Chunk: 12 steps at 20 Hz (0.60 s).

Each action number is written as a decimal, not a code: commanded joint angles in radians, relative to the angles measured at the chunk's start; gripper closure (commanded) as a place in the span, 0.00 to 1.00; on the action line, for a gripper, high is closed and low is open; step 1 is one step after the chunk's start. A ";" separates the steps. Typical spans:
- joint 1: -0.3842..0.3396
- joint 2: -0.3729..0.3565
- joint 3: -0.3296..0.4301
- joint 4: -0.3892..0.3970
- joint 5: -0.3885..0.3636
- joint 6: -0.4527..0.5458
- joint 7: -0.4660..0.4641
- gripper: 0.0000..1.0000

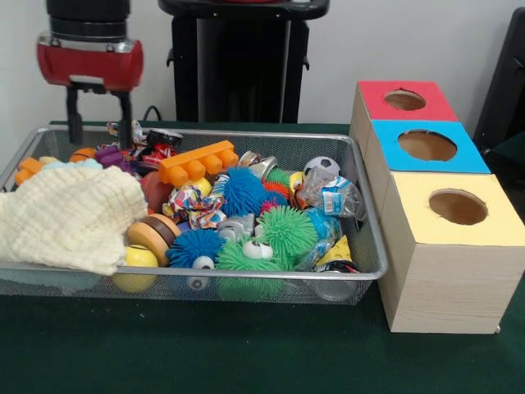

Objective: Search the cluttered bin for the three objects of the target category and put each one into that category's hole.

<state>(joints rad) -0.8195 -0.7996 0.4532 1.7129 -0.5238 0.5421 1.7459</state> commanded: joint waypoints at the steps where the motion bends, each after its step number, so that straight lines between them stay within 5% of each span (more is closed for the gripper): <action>1: 0.099 0.009 -0.061 0.139 -0.002 -0.015 0.135 0.00; 12: 0.116 0.093 -0.167 0.239 -0.037 -0.308 0.218 0.00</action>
<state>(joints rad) -0.6979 -0.7831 0.3930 1.8448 -0.5245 0.3886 1.7461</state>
